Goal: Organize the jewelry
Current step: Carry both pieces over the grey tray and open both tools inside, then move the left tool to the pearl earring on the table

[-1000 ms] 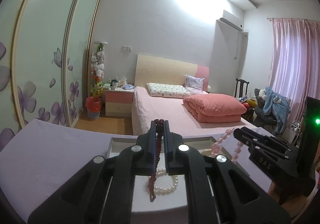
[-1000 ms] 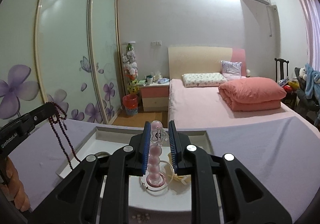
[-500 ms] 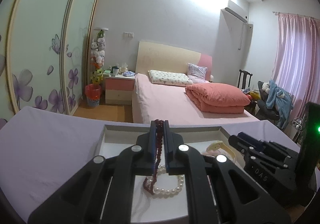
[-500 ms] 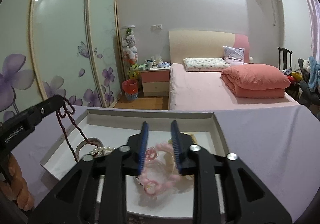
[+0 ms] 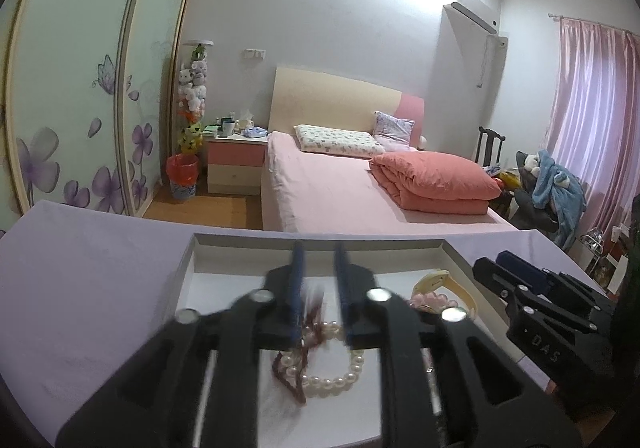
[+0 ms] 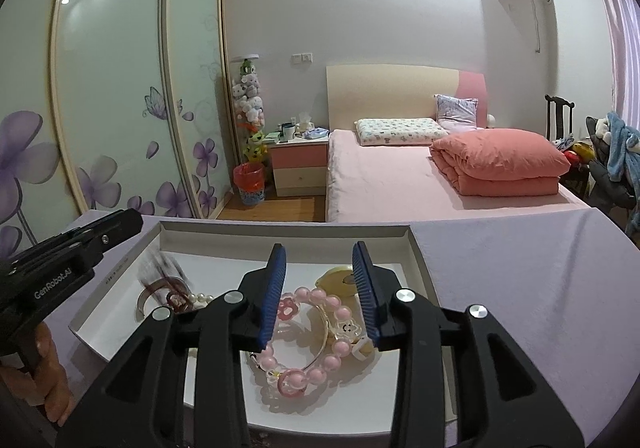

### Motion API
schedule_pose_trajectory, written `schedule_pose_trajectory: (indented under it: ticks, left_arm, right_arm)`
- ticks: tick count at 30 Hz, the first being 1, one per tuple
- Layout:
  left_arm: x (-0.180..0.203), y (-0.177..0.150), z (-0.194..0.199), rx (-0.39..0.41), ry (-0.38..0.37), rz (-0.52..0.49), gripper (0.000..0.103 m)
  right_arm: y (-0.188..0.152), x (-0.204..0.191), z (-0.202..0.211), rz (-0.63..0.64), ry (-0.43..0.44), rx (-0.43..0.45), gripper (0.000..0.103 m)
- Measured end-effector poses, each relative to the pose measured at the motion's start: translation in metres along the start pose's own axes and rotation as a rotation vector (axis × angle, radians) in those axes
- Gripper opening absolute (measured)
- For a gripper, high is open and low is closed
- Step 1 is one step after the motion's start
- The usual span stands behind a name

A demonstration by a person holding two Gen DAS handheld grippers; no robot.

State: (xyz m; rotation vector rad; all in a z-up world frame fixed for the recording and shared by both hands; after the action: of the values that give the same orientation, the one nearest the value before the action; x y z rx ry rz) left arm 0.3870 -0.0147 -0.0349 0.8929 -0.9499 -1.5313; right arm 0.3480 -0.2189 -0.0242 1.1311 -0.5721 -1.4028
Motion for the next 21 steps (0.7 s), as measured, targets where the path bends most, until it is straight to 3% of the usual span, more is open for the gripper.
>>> schedule_pose_trajectory:
  ticks: [12, 17, 21]
  left_arm:
    - [-0.01, -0.007, 0.0, -0.024, 0.021, 0.019, 0.025]
    - [-0.009, -0.012, 0.021, -0.029, 0.014, 0.018, 0.026]
    - [-0.006, -0.025, 0.05, -0.041, -0.012, 0.018, 0.036]
  right_arm:
    - [0.0, 0.002, -0.001, 0.003, -0.002, 0.0, 0.041]
    - [-0.002, 0.004, 0.01, 0.014, -0.006, -0.021, 0.041]
    - [-0.013, 0.007, 0.032, 0.054, -0.012, -0.053, 0.045]
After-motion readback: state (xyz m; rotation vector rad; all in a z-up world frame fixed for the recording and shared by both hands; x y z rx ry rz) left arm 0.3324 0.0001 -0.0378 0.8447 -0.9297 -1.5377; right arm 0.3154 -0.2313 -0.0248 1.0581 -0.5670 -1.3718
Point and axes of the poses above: each gripper's, at about its wrist camera, not at the fingertips, and z roughly against the way its jaws point, x to its right, y to its top, the point moved 4 cm from there along -z, roughly the way its jaws point, and after that the axes turned 14 degrees about -z, right-handed, at the moved point
